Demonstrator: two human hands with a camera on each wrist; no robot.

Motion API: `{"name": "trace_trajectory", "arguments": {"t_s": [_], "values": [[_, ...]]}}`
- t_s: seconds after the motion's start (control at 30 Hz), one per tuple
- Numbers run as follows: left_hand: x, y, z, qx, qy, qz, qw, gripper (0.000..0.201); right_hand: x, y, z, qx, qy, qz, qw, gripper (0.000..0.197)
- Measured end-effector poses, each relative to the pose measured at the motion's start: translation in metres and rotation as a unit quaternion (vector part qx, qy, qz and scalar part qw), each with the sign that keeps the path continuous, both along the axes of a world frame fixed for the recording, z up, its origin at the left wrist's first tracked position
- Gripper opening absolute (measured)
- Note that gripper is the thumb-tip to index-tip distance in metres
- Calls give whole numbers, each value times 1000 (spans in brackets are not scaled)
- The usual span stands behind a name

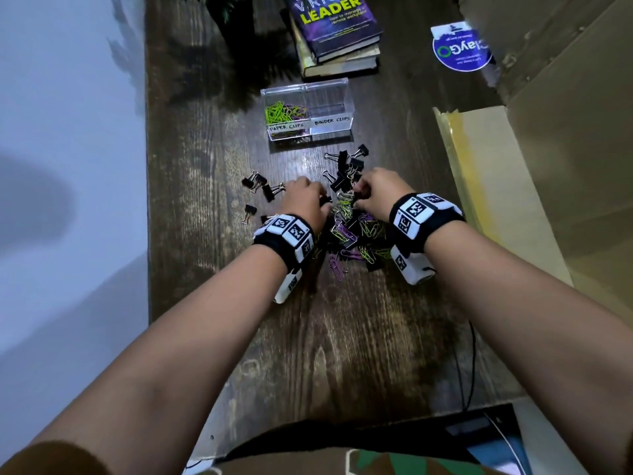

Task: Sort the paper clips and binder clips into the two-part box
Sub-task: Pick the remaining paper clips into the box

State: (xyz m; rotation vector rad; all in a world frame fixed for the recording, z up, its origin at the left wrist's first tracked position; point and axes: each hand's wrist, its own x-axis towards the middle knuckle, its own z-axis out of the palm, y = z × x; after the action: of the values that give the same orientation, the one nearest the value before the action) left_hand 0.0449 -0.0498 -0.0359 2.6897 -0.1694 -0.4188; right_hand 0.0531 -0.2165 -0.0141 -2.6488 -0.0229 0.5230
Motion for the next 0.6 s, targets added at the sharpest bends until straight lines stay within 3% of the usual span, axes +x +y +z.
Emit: {"name": "trace_trajectory", "arguments": {"t_s": [0.17, 0.3, 0.37, 0.43, 0.6], "values": [[1, -4, -5, -24, 13, 28, 999, 21, -8, -2, -7, 31, -1, 15, 999, 15], [9, 3, 5, -164, 69, 144, 973, 13, -7, -10, 0, 153, 29, -67, 986, 14], [19, 8, 11, -183, 59, 188, 963, 9, 1, -19, 4, 200, 33, -113, 973, 16], [31, 11, 15, -150, 26, 190, 970, 11, 13, -30, 6, 204, 5, -146, 968, 15], [39, -6, 12, 2, -26, 69, 997, 22, 36, -51, -2, 114, -47, -167, 978, 13]]}}
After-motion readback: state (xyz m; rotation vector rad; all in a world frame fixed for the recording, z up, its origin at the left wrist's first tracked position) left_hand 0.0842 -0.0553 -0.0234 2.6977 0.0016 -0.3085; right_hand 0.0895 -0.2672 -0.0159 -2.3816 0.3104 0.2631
